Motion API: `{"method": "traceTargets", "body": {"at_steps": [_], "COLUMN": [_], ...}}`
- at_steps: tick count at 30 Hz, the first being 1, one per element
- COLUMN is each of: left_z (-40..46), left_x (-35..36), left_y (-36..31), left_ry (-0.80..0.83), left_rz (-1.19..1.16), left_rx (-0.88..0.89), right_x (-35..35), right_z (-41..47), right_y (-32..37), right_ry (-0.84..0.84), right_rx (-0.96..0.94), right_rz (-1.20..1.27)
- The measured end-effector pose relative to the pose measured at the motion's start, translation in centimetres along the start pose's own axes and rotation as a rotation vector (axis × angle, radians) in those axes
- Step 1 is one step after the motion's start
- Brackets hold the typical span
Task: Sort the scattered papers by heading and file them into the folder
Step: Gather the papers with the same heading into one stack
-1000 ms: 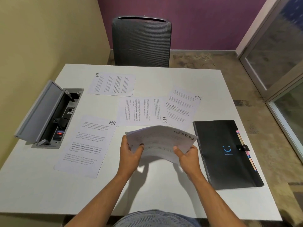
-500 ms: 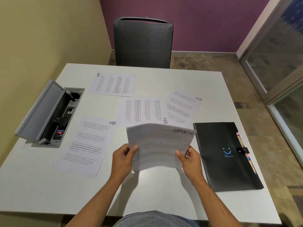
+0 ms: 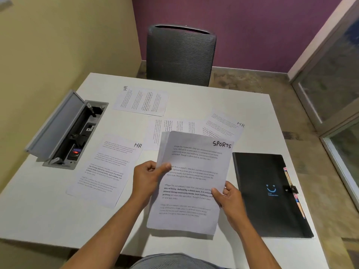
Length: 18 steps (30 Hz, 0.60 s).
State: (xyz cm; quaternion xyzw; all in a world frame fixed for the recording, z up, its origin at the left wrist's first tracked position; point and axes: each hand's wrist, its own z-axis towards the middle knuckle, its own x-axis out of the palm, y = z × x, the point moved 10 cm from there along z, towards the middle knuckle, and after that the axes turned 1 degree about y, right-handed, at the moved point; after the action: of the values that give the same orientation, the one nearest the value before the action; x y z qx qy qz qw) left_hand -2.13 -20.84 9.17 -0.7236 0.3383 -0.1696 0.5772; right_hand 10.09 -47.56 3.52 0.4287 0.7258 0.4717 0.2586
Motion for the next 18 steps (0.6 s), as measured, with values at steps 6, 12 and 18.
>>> {"method": "traceTargets", "body": {"at_steps": [6, 12, 18], "left_z": [-0.3, 0.1, 0.1], "left_x": [0.3, -1.8, -1.9], "left_y": [1.3, 2.0, 2.6], "left_ry": [0.165, 0.008, -0.035], "left_rz": [-0.049, 0.002, -0.028], "left_rx": [-0.050, -0.060, -0.078], "right_x": [0.0, 1.2, 2.2], "right_z": [-0.7, -0.9, -1.1], "right_y": [-1.3, -2.2, -2.7], "right_ry": [-0.023, 0.026, 0.047], "right_rx": [0.040, 0.094, 0.120], "right_rz": [0.041, 0.071, 0.108]}}
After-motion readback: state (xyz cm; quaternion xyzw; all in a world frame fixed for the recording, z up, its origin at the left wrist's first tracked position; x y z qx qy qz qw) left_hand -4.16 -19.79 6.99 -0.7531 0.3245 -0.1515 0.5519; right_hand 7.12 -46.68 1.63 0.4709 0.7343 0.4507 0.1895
